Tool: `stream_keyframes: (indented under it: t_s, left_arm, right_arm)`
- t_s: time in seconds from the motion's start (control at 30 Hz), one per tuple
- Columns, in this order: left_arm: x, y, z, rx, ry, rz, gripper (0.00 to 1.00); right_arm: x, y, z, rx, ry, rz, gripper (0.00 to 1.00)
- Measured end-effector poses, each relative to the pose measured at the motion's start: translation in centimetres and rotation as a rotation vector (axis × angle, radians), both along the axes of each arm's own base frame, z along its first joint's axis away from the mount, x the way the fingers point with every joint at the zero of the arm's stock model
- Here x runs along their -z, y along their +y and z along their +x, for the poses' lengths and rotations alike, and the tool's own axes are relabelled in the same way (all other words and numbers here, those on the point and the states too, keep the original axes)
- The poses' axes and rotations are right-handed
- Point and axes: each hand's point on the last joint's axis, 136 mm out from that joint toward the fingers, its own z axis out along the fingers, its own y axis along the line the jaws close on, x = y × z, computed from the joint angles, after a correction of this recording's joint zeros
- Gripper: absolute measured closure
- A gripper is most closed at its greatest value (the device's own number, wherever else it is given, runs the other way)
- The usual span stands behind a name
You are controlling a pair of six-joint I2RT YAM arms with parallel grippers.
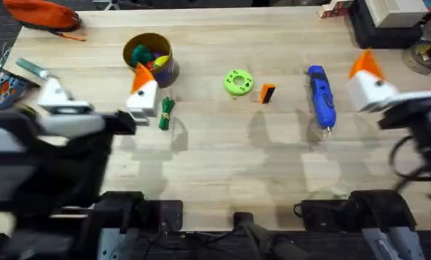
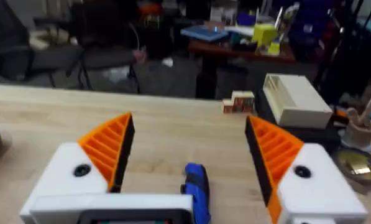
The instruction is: Pick up the gripper from the table and insert it into the empty holder that is missing its gripper. Then pick up a screw, insert it into the mounting hole, and use the screwdriver to tighten it. Finally, clean up the table by picking up the vegetable and placing it into the bucket.
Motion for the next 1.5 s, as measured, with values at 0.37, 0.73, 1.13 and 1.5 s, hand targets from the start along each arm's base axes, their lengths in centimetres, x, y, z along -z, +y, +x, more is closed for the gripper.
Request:
stream_keyframes:
  t_s: [0.37,0.73,1.13,1.5]
  left_arm:
    - [-1.7,0.2,1.1,-0.013,0.484,0.008,0.015]
    - [0.5,0.3,2.5,-0.025,0.850,0.000,0.015]
    - [3.9,0.3,3.3,-0.029,1.025,-0.004,0.015]
    - [6.9,-1.6,0.1,0.019,1.254,0.054,0.015]
  right_arm:
    - [-0.7,-0.1,2.2,0.004,0.554,-0.012,0.007]
    - [2.7,-0.1,1.9,0.002,0.956,-0.014,0.007]
    - [4.9,-0.1,1.3,0.002,1.083,-0.016,0.007]
    - [4.9,-0.1,1.3,0.002,1.081,-0.015,0.008]
